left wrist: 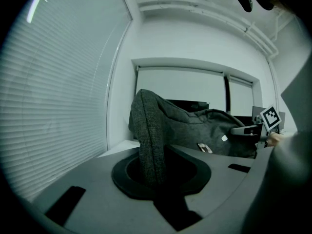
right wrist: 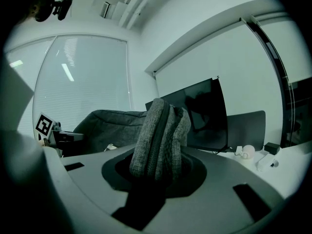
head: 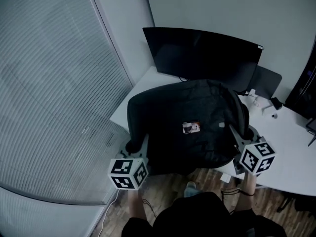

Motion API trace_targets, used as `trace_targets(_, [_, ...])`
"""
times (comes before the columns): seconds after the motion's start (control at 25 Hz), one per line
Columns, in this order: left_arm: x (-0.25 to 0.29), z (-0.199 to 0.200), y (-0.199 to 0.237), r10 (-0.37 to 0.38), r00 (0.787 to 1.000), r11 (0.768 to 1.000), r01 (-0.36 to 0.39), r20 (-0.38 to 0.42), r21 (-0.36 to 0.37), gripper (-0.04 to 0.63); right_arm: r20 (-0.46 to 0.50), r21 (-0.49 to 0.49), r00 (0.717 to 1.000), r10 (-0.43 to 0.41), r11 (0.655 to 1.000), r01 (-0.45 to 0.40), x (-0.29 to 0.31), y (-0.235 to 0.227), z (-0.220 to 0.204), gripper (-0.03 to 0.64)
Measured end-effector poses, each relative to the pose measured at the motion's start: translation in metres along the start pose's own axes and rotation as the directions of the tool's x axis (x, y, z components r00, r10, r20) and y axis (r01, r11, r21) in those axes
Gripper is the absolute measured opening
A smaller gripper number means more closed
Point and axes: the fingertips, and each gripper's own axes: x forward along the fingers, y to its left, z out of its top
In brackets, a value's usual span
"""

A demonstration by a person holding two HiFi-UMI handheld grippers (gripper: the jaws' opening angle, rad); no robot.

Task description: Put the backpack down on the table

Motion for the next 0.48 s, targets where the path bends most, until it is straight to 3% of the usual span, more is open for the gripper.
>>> trace_targets(0.48, [0.087,-0.025,0.014,-0.064,0.995,0.998,0.064,-0.077,0.001,0.077,-0.055,0.048,0.996,-0.074,0.996,0.077,0.051,-0.044,-0.034,0.103])
